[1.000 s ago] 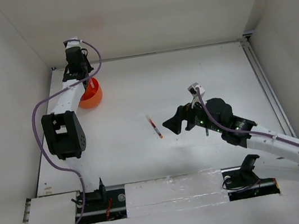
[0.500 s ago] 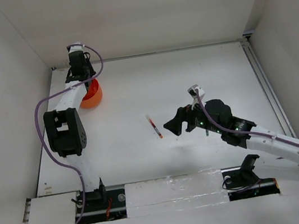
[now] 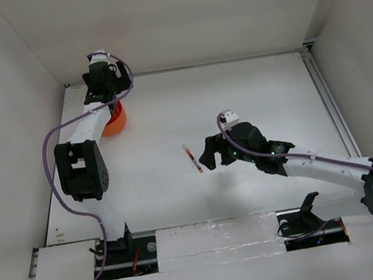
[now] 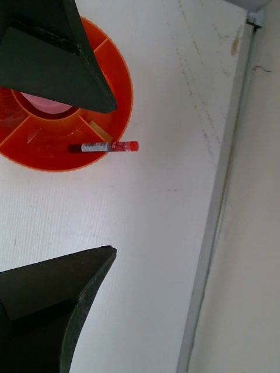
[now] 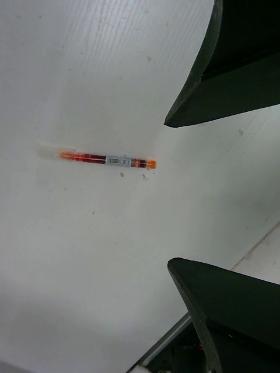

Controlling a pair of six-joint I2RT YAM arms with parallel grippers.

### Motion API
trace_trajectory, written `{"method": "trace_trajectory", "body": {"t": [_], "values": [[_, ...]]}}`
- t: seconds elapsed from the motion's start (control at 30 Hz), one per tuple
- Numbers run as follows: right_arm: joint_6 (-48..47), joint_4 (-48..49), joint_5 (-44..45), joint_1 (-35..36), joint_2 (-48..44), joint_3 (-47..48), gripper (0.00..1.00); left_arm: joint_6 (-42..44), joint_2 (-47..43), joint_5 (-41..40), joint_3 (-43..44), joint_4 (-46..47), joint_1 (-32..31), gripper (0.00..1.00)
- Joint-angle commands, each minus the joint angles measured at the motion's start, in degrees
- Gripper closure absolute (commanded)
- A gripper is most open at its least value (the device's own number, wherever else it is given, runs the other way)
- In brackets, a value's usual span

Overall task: Sort the stationery into containers
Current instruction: Place the stationery into the container, then grab a piece of stationery with the right arm

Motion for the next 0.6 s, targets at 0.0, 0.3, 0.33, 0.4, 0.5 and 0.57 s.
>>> {"method": "trace_trajectory", "body": {"t": [0.0, 0.3, 0.33, 0.4, 0.5, 0.57], "values": [[-1.92, -2.69, 3.75, 1.71, 4.44, 4.64, 0.0, -0.6, -8.66, 0.6, 2.72, 1.49, -0.67, 0.04], [-1.83, -0.23, 4.8, 3.47, 13.58, 10.69, 0.0, -2.88, -12.88, 5.79, 12.63, -5.62, -0.67, 0.0], [-2.53, -1.71, 5.59, 3.47, 15.85, 12.01, 0.02, -3.49, -12.88, 5.8, 14.39, -9.2, -0.67, 0.0], [-3.15, -6.54, 9.09, 4.08, 18.33, 14.82, 0.04, -5.77, -12.88, 6.41, 20.34, -13.35, -0.67, 0.0], [-4.47, -11.29, 12.88, 4.79, 23.51, 19.92, 0.12, -8.5, -13.49, 6.41, 26.16, -20.91, -0.67, 0.0], [-5.0, -13.23, 14.82, 6.19, 27.19, 23.09, 0.22, -12.45, -15.42, 6.41, 27.06, -25.38, -0.67, 0.0]]}}
